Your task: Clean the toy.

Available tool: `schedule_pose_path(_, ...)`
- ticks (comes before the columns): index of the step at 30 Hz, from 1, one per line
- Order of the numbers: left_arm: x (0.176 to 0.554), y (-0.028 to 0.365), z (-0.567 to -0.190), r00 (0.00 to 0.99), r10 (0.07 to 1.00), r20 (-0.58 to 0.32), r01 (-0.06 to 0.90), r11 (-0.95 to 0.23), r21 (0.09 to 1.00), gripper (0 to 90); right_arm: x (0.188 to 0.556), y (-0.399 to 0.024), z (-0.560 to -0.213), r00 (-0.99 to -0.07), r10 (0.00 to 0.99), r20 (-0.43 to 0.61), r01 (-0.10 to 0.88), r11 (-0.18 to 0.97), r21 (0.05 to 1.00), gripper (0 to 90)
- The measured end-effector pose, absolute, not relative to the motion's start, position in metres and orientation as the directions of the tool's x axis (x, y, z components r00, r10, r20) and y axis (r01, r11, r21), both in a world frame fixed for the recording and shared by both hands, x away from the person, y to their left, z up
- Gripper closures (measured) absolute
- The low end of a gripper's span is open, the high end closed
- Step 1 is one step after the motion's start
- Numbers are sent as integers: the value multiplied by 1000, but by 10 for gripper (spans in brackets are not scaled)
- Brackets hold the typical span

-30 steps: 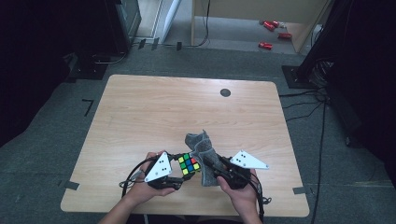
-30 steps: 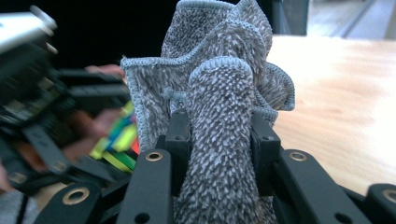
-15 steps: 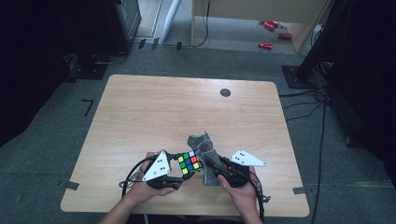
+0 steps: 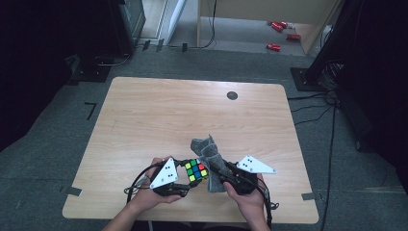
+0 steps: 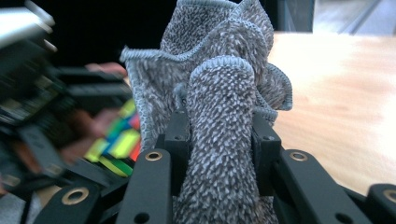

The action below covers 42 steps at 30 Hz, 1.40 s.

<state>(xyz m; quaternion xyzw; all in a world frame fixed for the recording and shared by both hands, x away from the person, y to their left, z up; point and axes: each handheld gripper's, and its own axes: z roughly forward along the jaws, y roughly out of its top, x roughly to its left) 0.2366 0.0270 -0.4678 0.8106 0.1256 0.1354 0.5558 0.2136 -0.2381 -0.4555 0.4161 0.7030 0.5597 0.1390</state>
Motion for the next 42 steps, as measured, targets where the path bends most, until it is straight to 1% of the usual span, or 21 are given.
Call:
schedule_pose_path(3, 238, 29, -467, 931, 357, 71, 59, -339, 939, 343, 218, -240, -465, -588, 754, 292, 470, 25, 882, 679)
schedule_pose_path(4, 239, 30, -467, 931, 358, 68, 62, -338, 939, 342, 218, -240, -465, -589, 754, 292, 470, 25, 882, 680)
schedule_pose_path(6, 239, 29, -469, 930, 360, 74, 62, -351, 934, 342, 216, -238, -461, -593, 758, 273, 455, 35, 890, 680)
schedule_pose_path(11, 237, 25, -471, 935, 344, 87, 52, -374, 926, 343, 209, -235, -446, -625, 733, 268, 407, 13, 913, 679)
schedule_pose_path(14, 236, 25, -470, 935, 342, 91, 46, -370, 928, 343, 207, -234, -445, -628, 729, 272, 400, 2, 917, 679)
schedule_pose_path(17, 236, 27, -468, 934, 346, 88, 43, -353, 934, 343, 211, -237, -451, -621, 723, 303, 428, -11, 904, 679)
schedule_pose_path(19, 236, 28, -466, 934, 349, 76, 48, -332, 942, 343, 214, -239, -457, -603, 737, 307, 451, -2, 892, 679)
schedule_pose_path(22, 237, 29, -467, 935, 348, 72, 50, -328, 943, 342, 216, -241, -459, -590, 736, 332, 475, -15, 880, 679)
schedule_pose_path(26, 237, 27, -470, 934, 348, 84, 49, -356, 933, 342, 210, -237, -449, -610, 728, 314, 438, -21, 899, 679)
schedule_pose_path(29, 237, 27, -469, 936, 343, 84, 45, -352, 935, 342, 205, -234, -441, -619, 722, 310, 412, -37, 910, 679)
schedule_pose_path(31, 237, 27, -468, 936, 343, 80, 46, -345, 938, 342, 204, -233, -440, -612, 724, 318, 413, -50, 909, 679)
schedule_pose_path(34, 236, 29, -467, 933, 350, 87, 40, -341, 939, 342, 209, -235, -448, -597, 718, 358, 450, -69, 890, 679)
schedule_pose_path(38, 237, 31, -464, 932, 355, 73, 46, -315, 948, 342, 215, -239, -460, -552, 730, 403, 514, -82, 854, 679)
schedule_pose_path(40, 238, 31, -465, 933, 353, 64, 52, -311, 949, 342, 216, -239, -461, -553, 728, 406, 518, -82, 852, 679)
schedule_pose_path(42, 239, 31, -466, 933, 355, 64, 57, -319, 946, 342, 214, -239, -456, -559, 730, 393, 502, -80, 861, 678)
